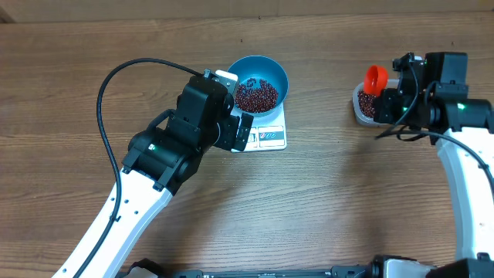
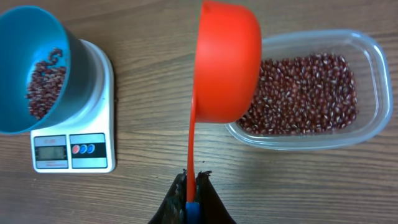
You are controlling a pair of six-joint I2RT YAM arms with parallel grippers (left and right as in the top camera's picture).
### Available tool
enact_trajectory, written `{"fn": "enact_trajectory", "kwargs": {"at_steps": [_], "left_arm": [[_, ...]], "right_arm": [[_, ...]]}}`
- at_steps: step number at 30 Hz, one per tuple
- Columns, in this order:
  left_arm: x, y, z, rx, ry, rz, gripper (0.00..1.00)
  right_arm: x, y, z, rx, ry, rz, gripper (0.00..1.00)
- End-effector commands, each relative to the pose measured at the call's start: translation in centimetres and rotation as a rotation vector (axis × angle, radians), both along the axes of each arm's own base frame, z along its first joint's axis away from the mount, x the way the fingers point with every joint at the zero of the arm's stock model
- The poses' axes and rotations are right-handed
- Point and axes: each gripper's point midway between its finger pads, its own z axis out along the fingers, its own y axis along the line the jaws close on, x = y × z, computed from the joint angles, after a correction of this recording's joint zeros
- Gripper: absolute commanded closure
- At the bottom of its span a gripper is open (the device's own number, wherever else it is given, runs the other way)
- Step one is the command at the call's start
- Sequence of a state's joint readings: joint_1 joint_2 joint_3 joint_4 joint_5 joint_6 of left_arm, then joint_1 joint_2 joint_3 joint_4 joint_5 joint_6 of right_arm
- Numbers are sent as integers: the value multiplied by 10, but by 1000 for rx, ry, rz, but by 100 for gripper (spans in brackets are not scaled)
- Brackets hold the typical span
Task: Scoop item into bowl and weigh 150g on scale
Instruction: 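Lower the red scoop into the bean tub with the right gripper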
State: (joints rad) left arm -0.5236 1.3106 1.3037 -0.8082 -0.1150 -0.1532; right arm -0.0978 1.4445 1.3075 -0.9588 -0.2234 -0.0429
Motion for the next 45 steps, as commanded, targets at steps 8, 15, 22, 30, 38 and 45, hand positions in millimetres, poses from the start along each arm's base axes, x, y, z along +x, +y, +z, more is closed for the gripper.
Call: {"fn": "enact_trajectory", "kwargs": {"at_steps": [8, 15, 22, 30, 38, 45], "left_arm": [[0, -1, 14, -11, -32, -17, 0], [0, -1, 14, -11, -32, -17, 0], [0, -1, 14, -11, -32, -17, 1], [0, -1, 14, -11, -32, -17, 0], [0, -1, 14, -11, -32, -17, 0], [0, -1, 14, -11, -32, -17, 0]], "right_arm": [[4, -5, -7, -8, 14, -29, 96], [5, -5, -7, -8, 12, -29, 96], [7, -6, -6, -7, 4, -32, 96], [13, -6, -2, -10, -27, -32, 96], [16, -7, 0, -11, -40, -33, 96], [25, -20, 5, -53, -77, -104, 96]]}}
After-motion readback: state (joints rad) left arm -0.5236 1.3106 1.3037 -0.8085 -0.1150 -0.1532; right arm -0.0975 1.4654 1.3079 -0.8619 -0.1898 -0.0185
